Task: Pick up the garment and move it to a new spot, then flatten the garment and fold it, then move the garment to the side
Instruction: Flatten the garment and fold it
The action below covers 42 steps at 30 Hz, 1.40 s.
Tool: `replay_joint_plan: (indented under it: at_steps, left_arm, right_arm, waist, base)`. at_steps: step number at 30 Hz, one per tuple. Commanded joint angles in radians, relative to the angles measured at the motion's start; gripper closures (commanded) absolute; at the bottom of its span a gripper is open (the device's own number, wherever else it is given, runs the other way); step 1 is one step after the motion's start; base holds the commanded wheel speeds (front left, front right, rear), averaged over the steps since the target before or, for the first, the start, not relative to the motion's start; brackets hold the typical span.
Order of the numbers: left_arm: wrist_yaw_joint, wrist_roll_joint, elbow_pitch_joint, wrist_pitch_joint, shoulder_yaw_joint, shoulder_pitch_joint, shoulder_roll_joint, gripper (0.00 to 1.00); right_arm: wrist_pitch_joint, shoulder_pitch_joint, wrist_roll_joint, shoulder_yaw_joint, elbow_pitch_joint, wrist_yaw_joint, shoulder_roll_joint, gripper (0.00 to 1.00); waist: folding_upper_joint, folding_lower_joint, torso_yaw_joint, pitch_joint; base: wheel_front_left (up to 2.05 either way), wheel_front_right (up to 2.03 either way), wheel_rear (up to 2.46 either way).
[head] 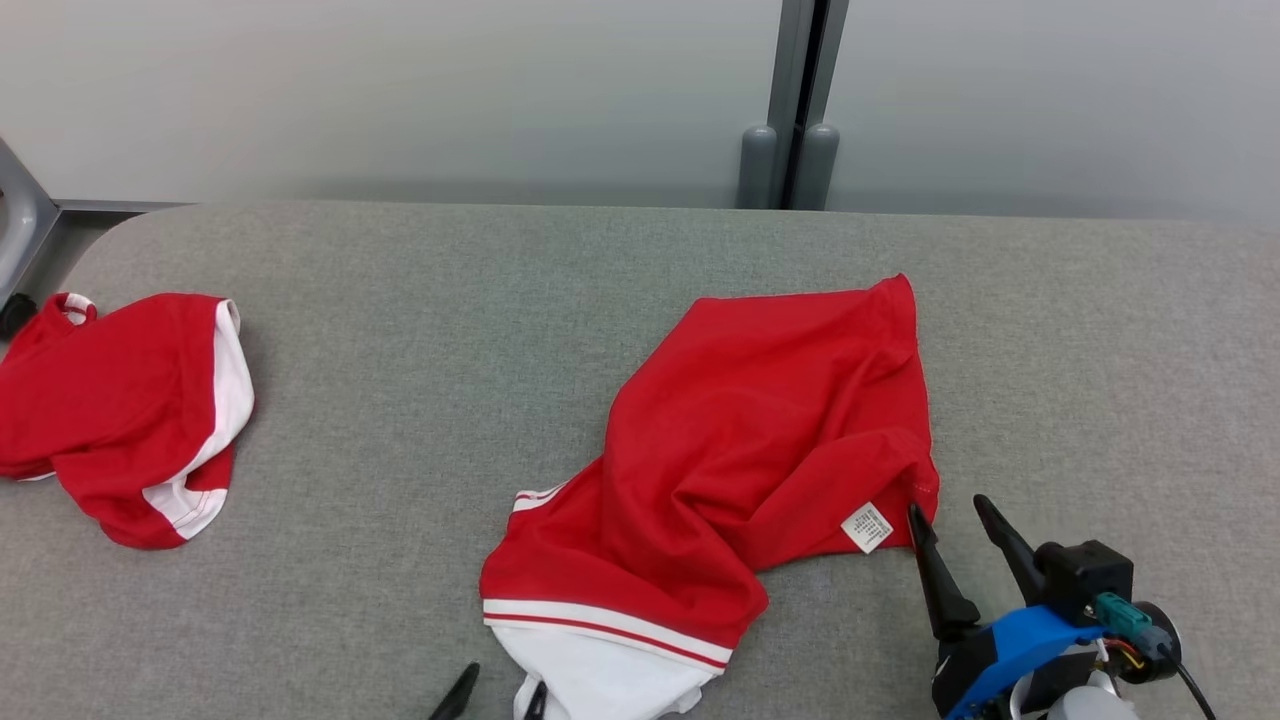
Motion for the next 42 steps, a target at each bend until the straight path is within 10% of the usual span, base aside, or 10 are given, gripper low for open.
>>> replay_joint_plan:
  at_steps: [1,21,22,23,24,42]
  left_arm:
    - [-0.006,-0.015,0.008,-0.003,-0.028,0.004,0.012,0.0]
    - [-0.005,-0.2,0.125,0.003,-0.286,-0.081,0.049,0.0]
    - [-0.005,-0.217,0.135,0.007,-0.31,-0.085,0.047,0.0]
    - [-0.005,-0.238,0.146,0.014,-0.331,-0.088,0.043,0.7]
    - [-0.005,-0.261,0.154,0.016,-0.347,-0.093,0.041,1.0]
    - [-0.004,-0.46,-0.146,-0.003,-0.235,-0.29,0.154,1.0]
  right_arm:
    - [-0.004,-0.025,0.003,0.006,0.011,0.001,-0.015,0.0]
    - [-0.004,-0.132,0.077,0.114,0.168,0.001,-0.052,0.0]
    - [-0.004,-0.136,0.084,0.119,0.173,0.001,-0.05,0.27]
    - [-0.004,-0.141,0.088,0.121,0.175,0.001,-0.051,0.74]
    - [-0.004,-0.144,0.093,0.125,0.175,0.001,-0.051,1.0]
    - [-0.004,-0.189,0.186,0.196,-0.061,0.001,-0.122,1.0]
  waist:
    - [-0.0002,-0.0001,0.003,0.005]
    - [-0.0002,-0.0001,0.022,0.029]
    - [-0.0002,-0.0001,0.022,0.029]
    - [-0.0002,-0.0001,0.021,0.028]
    - [-0.0002,-0.0001,0.021,0.029]
    - [-0.0002,-0.0001,0.0,0.042]
  base:
    - [0.0,0.0,0.0]
    - [0.0,0.0,0.0]
    - [0.0,0.0,0.0]
    - [0.0,0.0,0.0]
    - [0.0,0.0,0.0]
    - [0.0,0.0,0.0]
